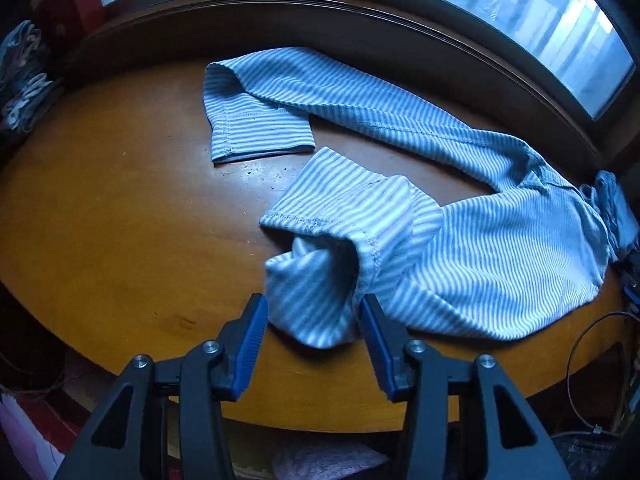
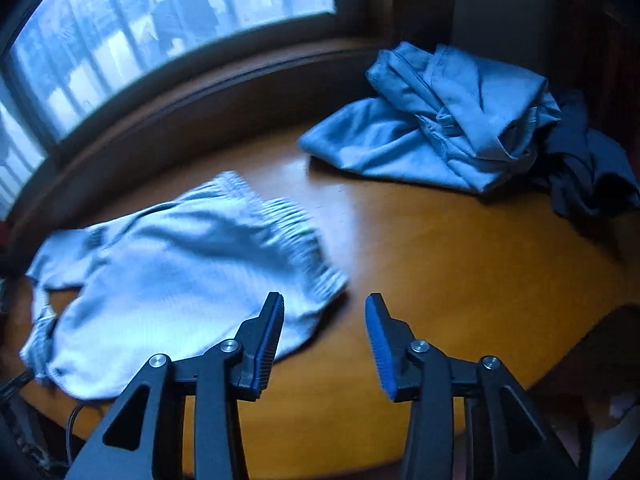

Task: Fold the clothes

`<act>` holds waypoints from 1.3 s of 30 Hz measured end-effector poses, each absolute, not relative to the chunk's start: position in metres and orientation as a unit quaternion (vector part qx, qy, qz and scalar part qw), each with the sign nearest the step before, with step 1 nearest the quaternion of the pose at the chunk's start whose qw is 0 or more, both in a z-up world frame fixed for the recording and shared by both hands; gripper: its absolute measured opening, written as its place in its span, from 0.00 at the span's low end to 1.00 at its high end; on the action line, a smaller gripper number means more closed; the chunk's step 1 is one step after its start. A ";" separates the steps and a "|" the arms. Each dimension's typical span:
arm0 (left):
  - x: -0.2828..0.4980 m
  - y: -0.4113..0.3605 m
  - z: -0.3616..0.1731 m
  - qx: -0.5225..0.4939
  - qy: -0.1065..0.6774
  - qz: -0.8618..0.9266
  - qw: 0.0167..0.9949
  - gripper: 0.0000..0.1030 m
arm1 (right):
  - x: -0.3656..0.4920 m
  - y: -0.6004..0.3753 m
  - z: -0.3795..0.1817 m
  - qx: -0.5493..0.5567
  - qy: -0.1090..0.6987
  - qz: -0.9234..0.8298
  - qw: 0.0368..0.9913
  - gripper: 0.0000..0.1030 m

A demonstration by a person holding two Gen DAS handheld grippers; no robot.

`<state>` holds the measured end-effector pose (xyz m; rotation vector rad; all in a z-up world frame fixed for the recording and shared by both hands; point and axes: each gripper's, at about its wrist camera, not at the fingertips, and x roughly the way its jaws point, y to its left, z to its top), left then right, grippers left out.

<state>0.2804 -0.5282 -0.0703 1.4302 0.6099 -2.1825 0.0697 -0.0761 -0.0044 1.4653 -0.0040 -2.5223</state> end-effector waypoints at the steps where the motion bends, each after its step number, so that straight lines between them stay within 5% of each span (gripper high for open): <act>1: 0.282 -0.532 -0.071 0.521 0.216 -0.796 0.219 0.43 | 0.082 -0.085 -0.002 0.497 0.002 -0.860 0.117 0.44; 18: 0.345 -0.638 -0.069 0.522 0.132 -0.829 0.151 0.43 | 0.232 -0.366 -0.050 0.527 0.009 -0.805 0.271 0.45; 24: 0.332 -0.647 -0.080 0.524 0.163 -0.825 0.131 0.43 | 0.230 -0.409 -0.046 0.519 0.052 -0.798 0.301 0.45; 39: 0.279 -0.626 -0.102 0.561 0.212 -0.797 0.080 0.43 | 0.168 -0.442 -0.070 0.540 0.016 -0.761 0.359 0.45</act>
